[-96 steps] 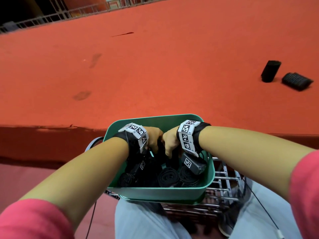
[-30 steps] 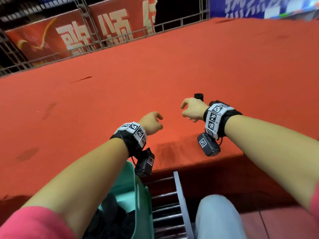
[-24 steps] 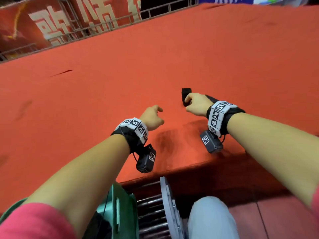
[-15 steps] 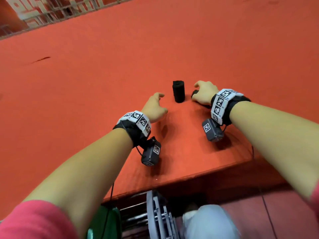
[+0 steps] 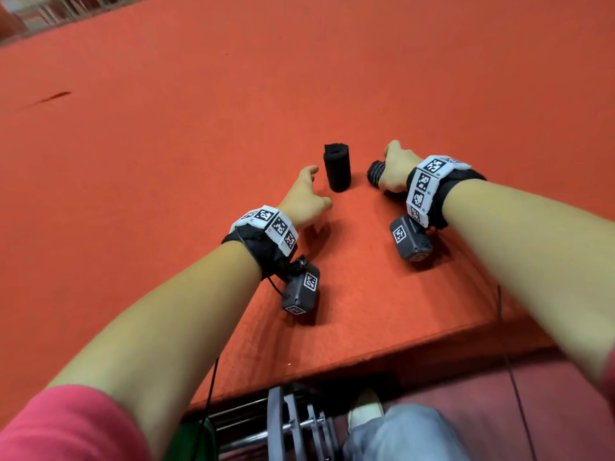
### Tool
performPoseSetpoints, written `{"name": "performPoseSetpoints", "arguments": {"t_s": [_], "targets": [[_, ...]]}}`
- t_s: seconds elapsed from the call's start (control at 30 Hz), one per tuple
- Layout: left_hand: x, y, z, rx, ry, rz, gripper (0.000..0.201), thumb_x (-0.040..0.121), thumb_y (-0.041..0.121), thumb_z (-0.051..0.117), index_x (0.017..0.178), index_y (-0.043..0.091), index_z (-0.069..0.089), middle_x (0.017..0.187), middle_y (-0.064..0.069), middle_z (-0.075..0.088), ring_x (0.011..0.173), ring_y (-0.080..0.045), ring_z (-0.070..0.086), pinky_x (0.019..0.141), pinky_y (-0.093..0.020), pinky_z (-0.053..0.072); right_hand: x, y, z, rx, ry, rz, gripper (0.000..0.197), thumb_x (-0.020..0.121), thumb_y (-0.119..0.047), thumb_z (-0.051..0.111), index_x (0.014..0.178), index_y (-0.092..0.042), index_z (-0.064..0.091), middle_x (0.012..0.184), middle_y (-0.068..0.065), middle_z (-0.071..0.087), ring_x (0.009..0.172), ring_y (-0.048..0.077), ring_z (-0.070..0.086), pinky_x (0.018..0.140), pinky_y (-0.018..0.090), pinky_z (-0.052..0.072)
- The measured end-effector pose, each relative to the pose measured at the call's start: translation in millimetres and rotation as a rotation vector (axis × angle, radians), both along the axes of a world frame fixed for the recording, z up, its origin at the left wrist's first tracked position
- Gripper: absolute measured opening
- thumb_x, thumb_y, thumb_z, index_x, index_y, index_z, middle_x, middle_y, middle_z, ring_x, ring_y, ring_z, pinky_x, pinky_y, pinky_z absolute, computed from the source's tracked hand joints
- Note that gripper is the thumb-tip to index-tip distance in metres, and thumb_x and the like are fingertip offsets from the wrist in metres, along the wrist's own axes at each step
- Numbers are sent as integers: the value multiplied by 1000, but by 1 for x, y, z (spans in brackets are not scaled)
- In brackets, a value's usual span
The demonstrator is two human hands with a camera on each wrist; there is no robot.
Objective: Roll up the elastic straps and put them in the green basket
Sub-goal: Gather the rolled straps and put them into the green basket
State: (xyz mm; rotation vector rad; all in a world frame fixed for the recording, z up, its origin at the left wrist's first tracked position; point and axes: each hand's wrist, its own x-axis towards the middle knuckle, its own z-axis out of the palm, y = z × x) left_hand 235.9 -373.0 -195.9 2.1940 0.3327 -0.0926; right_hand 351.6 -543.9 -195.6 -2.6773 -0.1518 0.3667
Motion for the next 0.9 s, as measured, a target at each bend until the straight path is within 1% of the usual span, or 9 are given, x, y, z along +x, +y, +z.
{"name": "performPoseSetpoints", "arguments": {"t_s": [0.07,0.13,0.27,0.37,0.4,0.53,0.67,0.8,0.9], "targets": [[1,0,-2,-26,4,11,81,87,3,60,155,17,18,159,-11,27,100,-29,62,69,-26,46,2,5,0,55,-28,-2,69,87,-21,68,145,-8,32,134,23,50,117,41,55,95,45,48],[2,0,-4,-56,-2,26,84,86,2,61,155,17,15,160,-11,25,114,-38,60,70,-29,46,1,9,3,117,-82,8,74,85,-21,70,147,-11,31,135,21,48,117,41,55,96,45,48],[4,-2,-4,-140,-17,50,93,86,3,63,157,20,7,163,-7,18,128,-32,52,80,-32,49,-2,21,11,221,-141,87,79,81,-21,72,148,-12,33,139,18,44,119,38,53,99,42,46],[2,-4,-2,-232,-39,68,94,87,-2,62,157,21,3,162,-2,19,100,-10,60,75,-34,51,-8,28,13,239,-137,193,73,74,-19,77,139,-14,45,133,13,48,114,32,55,91,34,46],[2,-4,-2,-272,-42,74,94,88,-4,61,157,22,3,161,0,22,94,-8,60,73,-35,52,-10,29,13,262,-130,224,70,72,-18,79,135,-14,48,130,11,51,112,30,56,87,32,46],[-3,-3,-4,-395,-41,118,97,87,-6,62,157,24,2,153,0,37,108,-27,63,79,-42,53,-24,36,13,325,-96,344,65,70,-13,80,128,-14,50,119,6,59,104,25,57,80,32,45],[-5,-6,1,-387,-43,112,95,84,-3,65,156,21,9,142,-4,45,92,-16,60,79,-40,53,-32,44,12,291,-42,422,61,68,-13,80,121,-16,51,111,4,58,92,21,56,70,29,40],[-6,-2,2,-373,-1,185,87,84,0,62,154,23,17,130,-9,41,96,-23,58,85,-47,56,-27,42,9,306,-66,358,56,70,-13,77,119,-16,53,110,3,58,91,21,57,70,28,43],[-3,6,-2,-372,19,250,79,86,-5,55,152,19,20,108,-5,41,91,-21,53,85,-49,56,-17,44,8,319,-62,326,54,71,-13,77,120,-14,55,111,4,58,92,22,58,71,29,45]]}}
